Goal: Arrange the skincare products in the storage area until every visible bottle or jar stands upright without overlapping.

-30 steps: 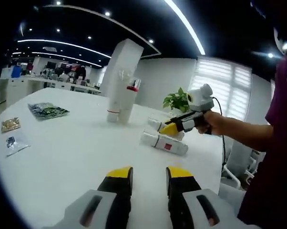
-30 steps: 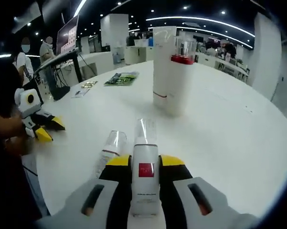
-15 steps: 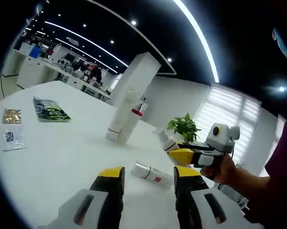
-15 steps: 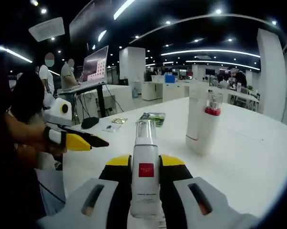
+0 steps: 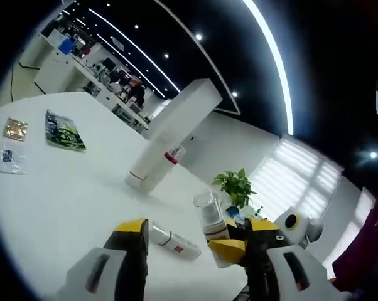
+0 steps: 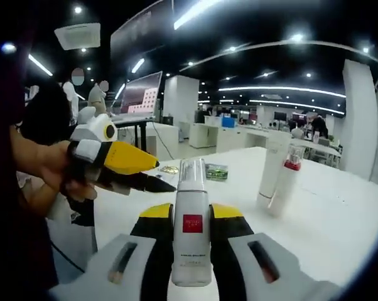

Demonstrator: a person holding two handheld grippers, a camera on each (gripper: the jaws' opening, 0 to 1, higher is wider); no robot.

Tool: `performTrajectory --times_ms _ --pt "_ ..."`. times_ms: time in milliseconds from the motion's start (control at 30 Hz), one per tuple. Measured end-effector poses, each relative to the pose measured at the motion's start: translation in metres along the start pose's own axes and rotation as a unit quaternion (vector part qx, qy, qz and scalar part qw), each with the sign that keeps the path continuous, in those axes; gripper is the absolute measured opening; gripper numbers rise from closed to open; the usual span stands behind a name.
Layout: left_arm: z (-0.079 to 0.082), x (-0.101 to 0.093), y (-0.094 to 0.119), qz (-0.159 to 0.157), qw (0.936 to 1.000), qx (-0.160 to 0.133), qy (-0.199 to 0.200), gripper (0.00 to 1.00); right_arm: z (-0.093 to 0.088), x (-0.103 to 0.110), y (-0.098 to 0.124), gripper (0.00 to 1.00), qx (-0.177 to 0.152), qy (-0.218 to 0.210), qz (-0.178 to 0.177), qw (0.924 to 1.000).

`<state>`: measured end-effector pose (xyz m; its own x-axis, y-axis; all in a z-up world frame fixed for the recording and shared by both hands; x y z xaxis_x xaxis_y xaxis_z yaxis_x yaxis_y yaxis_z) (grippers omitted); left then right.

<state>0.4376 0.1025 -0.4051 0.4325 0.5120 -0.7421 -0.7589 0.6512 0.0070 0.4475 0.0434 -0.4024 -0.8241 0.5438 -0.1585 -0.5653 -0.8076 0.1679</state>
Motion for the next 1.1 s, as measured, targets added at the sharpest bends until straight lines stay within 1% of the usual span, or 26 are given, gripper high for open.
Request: performTrajectory --times_ms 33,100,133,167,200,300,367,433,467,500,567,633,667,700,733,767,800,833,867,900,967,1033,1100 --pt "-0.001 0.000 0.000 0.000 1.0000 0.001 0.001 0.63 0.003 0.002 0.000 0.20 -0.006 0.007 -0.002 1.0000" --pt "-0.004 -0.002 0.000 0.000 0.9999 0.011 -0.001 0.61 0.006 0.008 -0.002 0.20 -0.012 0.011 0.007 0.9998" --pt "-0.005 -0.002 0.000 -0.002 0.9999 0.015 -0.001 0.59 0.007 0.009 -0.002 0.20 -0.012 0.014 0.006 0.9998" --pt "-0.004 -0.005 0.000 -0.005 0.9999 0.014 -0.001 0.56 0.008 0.010 -0.003 0.20 -0.011 0.027 0.004 0.9996" --pt "-0.003 -0.007 0.000 -0.007 0.9999 0.013 -0.003 0.54 0.008 0.015 -0.005 0.20 -0.005 0.040 0.012 0.9991" --pt "0.000 -0.015 -0.002 -0.016 0.9998 0.010 -0.005 0.49 0.010 0.024 -0.007 0.20 -0.007 0.050 0.021 0.9985" --pt "0.001 -0.019 -0.003 -0.023 0.9996 0.010 -0.012 0.40 0.011 0.030 -0.008 0.20 -0.009 0.057 0.024 0.9981" --pt "0.002 -0.019 -0.003 -0.022 0.9993 0.010 -0.029 0.27 0.012 0.035 -0.010 0.20 -0.008 0.070 0.031 0.9971" --pt "0.004 -0.016 -0.002 -0.016 0.9991 0.007 -0.040 0.27 0.014 0.035 -0.011 0.20 -0.011 0.071 0.027 0.9970" --pt "0.005 -0.015 -0.001 -0.013 0.9992 0.006 -0.037 0.27 0.014 0.035 -0.011 0.20 -0.013 0.067 0.029 0.9972" --pt "0.006 -0.018 0.000 -0.015 0.9991 0.005 -0.038 0.26 0.014 0.035 -0.012 0.20 -0.015 0.062 0.027 0.9976" --pt "0.008 -0.020 0.001 -0.018 0.9984 -0.001 -0.054 0.24 0.015 0.035 -0.013 0.20 -0.016 0.061 0.028 0.9976" --pt "0.009 -0.024 0.001 -0.023 0.9975 -0.001 -0.067 0.22 0.013 0.035 -0.015 0.20 -0.011 0.064 0.025 0.9976" --pt "0.009 -0.025 0.001 -0.022 0.9963 0.002 -0.084 0.21 0.011 0.035 -0.016 0.20 -0.005 0.066 0.022 0.9976" --pt "0.010 -0.026 0.001 -0.020 0.9947 0.004 -0.100 0.21 0.012 0.035 -0.017 0.20 -0.006 0.062 0.021 0.9978" --pt "0.008 -0.027 0.001 -0.019 0.9921 0.015 -0.123 0.20 0.011 0.034 -0.017 0.20 -0.003 0.060 0.020 0.9980" --pt "0.009 -0.028 0.000 -0.017 0.9907 0.017 -0.134 0.20 0.011 0.034 -0.017 0.20 -0.005 0.057 0.019 0.9982" --pt "0.008 -0.029 0.000 -0.017 0.9903 0.020 -0.136 0.20 0.011 0.034 -0.017 0.20 -0.005 0.050 0.020 0.9985" --pt "0.008 -0.028 -0.001 -0.016 0.9881 0.028 -0.150 0.20 0.010 0.034 -0.018 0.20 -0.002 0.041 0.022 0.9989" --pt "0.007 -0.028 -0.001 -0.017 0.9843 0.037 -0.172 0.20 0.010 0.033 -0.018 0.20 0.001 0.038 0.022 0.9990" --pt "0.008 -0.029 -0.001 -0.021 0.9793 0.047 -0.196 0.20 0.009 0.034 -0.019 0.20 0.001 0.035 0.025 0.9991" --pt "0.007 -0.028 -0.001 -0.026 0.9720 0.066 -0.224 0.20 0.008 0.036 -0.020 0.20 -0.002 0.005 0.044 0.9990" --pt "0.007 -0.031 0.000 -0.047 0.9668 0.083 -0.237 0.20 0.011 0.037 -0.018 0.20 -0.011 -0.011 0.061 0.9980"
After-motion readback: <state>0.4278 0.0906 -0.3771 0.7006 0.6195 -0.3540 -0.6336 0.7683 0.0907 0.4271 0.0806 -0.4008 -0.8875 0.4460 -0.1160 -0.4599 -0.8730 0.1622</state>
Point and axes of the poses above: the point that each gripper's makers call its tool centre point, and the gripper's own axes: y roughly backward along the fingers, x roughly to its left, z roughly out of its top, the point moved 2 cm from there along y, roughly backward along the fingers, and after that the axes turned 2 degrees about -x, right-handed, at the moved point
